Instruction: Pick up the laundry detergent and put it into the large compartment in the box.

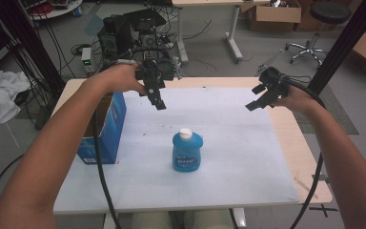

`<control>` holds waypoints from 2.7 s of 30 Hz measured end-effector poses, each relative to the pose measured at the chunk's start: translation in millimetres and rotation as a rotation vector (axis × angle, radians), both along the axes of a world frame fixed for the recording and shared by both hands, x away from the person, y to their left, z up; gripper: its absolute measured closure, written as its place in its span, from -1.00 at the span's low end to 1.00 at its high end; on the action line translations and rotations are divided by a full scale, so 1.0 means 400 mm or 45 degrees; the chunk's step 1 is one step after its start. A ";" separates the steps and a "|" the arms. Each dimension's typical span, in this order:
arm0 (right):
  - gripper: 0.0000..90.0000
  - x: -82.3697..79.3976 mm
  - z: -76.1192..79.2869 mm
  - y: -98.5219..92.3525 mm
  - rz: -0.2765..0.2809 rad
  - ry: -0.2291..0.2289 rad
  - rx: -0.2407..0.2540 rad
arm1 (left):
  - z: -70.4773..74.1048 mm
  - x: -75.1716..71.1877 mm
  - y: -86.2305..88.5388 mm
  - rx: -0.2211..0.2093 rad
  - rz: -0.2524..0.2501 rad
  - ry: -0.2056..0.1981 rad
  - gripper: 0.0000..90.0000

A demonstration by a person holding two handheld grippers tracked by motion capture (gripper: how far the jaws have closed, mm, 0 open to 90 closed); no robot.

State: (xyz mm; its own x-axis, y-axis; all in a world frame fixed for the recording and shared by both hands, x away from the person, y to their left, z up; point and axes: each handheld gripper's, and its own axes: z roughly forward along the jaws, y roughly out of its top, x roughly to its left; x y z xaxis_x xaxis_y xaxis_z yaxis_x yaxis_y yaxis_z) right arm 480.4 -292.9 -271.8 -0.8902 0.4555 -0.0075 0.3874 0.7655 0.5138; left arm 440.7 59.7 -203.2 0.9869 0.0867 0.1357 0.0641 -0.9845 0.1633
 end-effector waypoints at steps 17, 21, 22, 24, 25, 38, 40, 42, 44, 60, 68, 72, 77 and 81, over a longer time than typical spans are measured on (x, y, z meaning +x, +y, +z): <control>-0.66 -0.007 -0.006 0.008 0.018 0.005 0.008 | 0.029 -0.077 -0.042 -0.044 -0.167 -0.004 -0.56; -0.65 -0.009 -0.006 0.010 0.019 0.009 0.005 | 0.029 -0.099 -0.056 -0.028 -0.198 0.002 -0.56; -0.65 -0.010 -0.007 0.011 0.019 0.009 0.004 | 0.030 -0.104 -0.060 -0.035 -0.207 0.005 -0.56; -0.65 -0.010 -0.008 0.012 0.026 0.006 0.000 | 0.032 -0.113 -0.064 -0.042 -0.217 0.011 -0.56; -0.65 -0.010 -0.008 0.012 0.027 0.007 -0.004 | 0.032 -0.118 -0.067 -0.042 -0.217 0.016 -0.56; -0.65 -0.012 -0.007 0.016 0.032 -0.001 -0.004 | 0.019 -0.164 -0.105 0.002 -0.219 0.046 -0.56; -0.65 -0.012 -0.008 0.018 0.036 0.001 -0.006 | 0.013 -0.170 -0.112 0.015 -0.223 0.054 -0.56; -0.65 -0.013 -0.008 0.020 0.039 -0.001 -0.006 | 0.009 -0.173 -0.119 0.025 -0.234 0.062 -0.55; -0.65 -0.014 -0.008 0.022 0.041 -0.001 -0.006 | 0.006 -0.174 -0.124 0.025 -0.230 0.079 -0.55; -0.65 -0.018 -0.005 0.024 0.042 -0.011 -0.006 | -0.055 -0.182 -0.155 0.036 -0.223 0.117 -0.56; -0.65 -0.019 -0.011 0.022 0.047 -0.010 0.004 | -0.101 -0.183 -0.166 0.038 -0.209 0.154 -0.56; -0.65 -0.019 -0.015 0.019 0.044 -0.007 0.006 | -0.115 -0.183 -0.167 0.034 -0.199 0.159 -0.56; -0.65 -0.019 -0.016 0.019 0.046 -0.008 0.009 | -0.125 -0.183 -0.166 0.022 -0.188 0.164 -0.56; -0.65 -0.018 -0.017 0.021 0.044 -0.006 0.009 | -0.129 -0.184 -0.166 0.004 -0.181 0.158 -0.56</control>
State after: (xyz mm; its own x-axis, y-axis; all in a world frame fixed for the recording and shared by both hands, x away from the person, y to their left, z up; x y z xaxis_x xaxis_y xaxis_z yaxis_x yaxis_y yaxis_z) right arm 473.1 -284.6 -278.7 -0.9055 0.4243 -0.0086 0.3582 0.7750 0.5206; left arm 367.2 -6.7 -255.0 0.9984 -0.0547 0.0123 -0.0560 -0.9855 0.1601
